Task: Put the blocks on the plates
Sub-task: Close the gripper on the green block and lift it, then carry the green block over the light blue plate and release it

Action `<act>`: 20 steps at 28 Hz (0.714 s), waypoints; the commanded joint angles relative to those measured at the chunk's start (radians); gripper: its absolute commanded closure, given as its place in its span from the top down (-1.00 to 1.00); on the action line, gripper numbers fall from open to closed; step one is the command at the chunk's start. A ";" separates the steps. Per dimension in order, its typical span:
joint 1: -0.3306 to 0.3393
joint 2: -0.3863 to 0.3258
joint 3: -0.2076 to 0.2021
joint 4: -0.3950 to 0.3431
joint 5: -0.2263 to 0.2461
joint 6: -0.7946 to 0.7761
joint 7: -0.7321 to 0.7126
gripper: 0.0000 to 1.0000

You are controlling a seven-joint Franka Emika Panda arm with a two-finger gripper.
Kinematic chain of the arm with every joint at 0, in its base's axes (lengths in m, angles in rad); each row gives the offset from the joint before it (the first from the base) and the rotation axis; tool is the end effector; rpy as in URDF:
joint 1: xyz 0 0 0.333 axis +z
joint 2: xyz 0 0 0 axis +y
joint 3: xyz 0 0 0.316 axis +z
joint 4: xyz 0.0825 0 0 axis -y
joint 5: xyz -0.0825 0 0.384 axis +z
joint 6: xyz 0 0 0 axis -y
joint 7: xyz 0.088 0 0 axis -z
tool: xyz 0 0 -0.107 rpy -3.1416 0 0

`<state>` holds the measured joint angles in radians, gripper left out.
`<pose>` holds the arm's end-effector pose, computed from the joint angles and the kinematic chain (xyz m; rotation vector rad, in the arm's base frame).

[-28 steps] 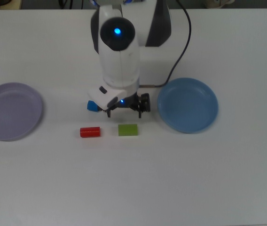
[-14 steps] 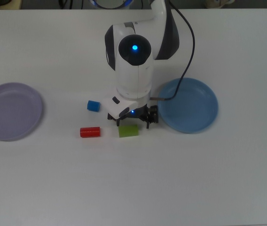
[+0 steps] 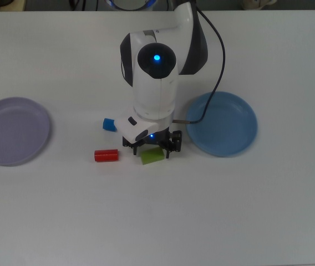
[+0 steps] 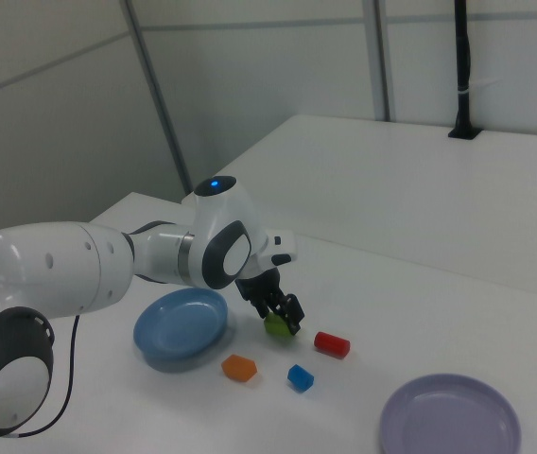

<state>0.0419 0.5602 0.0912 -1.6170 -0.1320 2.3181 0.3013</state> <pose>0.6978 0.0821 0.3136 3.1050 -0.1597 0.2378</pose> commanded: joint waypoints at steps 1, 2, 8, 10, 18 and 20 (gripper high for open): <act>0.009 0.014 -0.010 0.011 -0.046 0.014 0.024 0.41; 0.009 0.014 -0.010 0.011 -0.049 0.014 0.024 0.37; 0.009 0.014 -0.010 0.012 -0.051 0.014 0.022 -0.20; 0.009 0.014 -0.010 0.012 -0.051 0.014 0.022 -0.23; 0.009 -0.020 -0.010 0.008 -0.046 -0.002 0.024 -0.23; 0.013 -0.057 -0.007 -0.007 -0.043 -0.016 0.025 -0.23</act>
<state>0.0420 0.5635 0.0912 -1.6041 -0.1597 2.3182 0.3014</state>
